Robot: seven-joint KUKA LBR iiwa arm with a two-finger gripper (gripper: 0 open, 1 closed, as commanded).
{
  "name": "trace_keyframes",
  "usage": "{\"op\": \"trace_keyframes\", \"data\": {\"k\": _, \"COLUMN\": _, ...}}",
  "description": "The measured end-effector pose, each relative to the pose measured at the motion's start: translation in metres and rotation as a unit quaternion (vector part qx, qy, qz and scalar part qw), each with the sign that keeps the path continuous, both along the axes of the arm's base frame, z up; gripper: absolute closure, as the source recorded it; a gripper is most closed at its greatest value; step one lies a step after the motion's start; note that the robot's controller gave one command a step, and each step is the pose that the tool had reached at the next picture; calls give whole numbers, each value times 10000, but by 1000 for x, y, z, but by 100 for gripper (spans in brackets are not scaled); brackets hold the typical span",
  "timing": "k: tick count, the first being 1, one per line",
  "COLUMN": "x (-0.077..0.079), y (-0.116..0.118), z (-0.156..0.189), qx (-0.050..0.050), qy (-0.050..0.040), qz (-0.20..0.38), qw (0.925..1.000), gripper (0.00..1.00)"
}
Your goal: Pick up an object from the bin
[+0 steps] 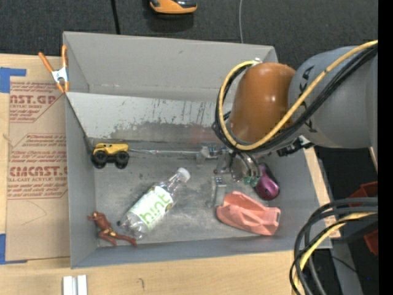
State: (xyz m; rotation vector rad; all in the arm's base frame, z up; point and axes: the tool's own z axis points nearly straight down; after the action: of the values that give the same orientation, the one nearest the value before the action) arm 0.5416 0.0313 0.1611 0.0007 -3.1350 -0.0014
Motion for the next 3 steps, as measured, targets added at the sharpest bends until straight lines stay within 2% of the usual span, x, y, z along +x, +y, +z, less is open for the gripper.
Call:
{"op": "trace_keyframes", "data": {"k": 1, "x": 2, "y": 0, "z": 4, "qx": 1, "qy": -37, "qz": 0, "qw": 10000, "gripper": 0}}
{"op": "trace_keyframes", "data": {"k": 2, "x": 11, "y": 29, "z": -25, "qx": -6, "qy": -61, "qz": 281, "qw": 9996, "gripper": 0}}
{"op": "trace_keyframes", "data": {"k": 3, "x": 15, "y": 65, "z": -47, "qx": 0, "qy": -41, "qz": 880, "qw": 9961, "gripper": 0}}
